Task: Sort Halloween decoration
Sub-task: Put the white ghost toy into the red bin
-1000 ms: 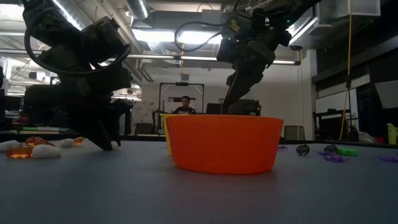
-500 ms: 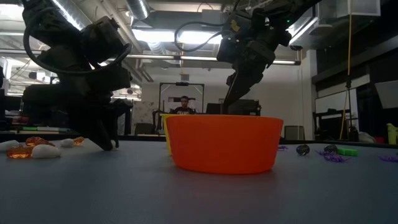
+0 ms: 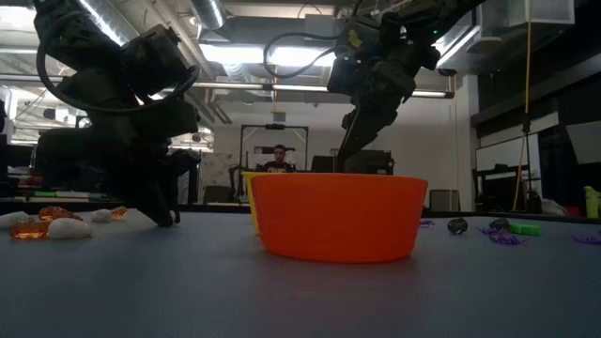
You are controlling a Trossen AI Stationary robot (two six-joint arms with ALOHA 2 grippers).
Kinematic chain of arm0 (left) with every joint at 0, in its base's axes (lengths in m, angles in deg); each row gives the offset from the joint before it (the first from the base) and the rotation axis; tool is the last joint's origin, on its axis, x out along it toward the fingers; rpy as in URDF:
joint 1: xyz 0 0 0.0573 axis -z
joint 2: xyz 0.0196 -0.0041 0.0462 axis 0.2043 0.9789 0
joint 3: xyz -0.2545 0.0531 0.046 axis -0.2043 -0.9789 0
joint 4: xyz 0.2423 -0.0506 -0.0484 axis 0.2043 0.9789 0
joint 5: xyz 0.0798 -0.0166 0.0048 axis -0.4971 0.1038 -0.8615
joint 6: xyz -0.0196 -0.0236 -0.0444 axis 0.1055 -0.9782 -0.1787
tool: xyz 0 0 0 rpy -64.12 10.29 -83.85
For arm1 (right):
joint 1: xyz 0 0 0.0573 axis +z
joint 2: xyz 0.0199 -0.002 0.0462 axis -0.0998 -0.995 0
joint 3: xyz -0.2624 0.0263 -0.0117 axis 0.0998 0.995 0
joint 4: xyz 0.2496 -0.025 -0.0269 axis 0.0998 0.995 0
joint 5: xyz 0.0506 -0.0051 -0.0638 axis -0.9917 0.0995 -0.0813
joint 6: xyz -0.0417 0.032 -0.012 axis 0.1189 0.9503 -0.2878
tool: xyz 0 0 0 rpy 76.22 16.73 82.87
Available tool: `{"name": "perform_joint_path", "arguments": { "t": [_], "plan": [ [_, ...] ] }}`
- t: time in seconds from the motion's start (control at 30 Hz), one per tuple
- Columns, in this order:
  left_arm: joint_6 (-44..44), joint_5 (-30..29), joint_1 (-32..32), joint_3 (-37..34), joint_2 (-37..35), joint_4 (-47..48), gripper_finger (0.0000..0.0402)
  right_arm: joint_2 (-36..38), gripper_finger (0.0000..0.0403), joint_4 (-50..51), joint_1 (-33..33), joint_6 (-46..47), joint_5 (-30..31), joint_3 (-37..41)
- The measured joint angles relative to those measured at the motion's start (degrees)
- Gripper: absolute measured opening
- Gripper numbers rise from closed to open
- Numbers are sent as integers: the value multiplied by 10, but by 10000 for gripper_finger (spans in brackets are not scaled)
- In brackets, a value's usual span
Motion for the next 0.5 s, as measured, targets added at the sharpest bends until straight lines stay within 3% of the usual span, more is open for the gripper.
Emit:
{"name": "perform_joint_path", "arguments": {
  "t": [0.5],
  "plan": [
    [2, -10, -1, 24, 2, 4, 42, 0, 198, 0, 0, 0, 0, 0]
  ]
}}
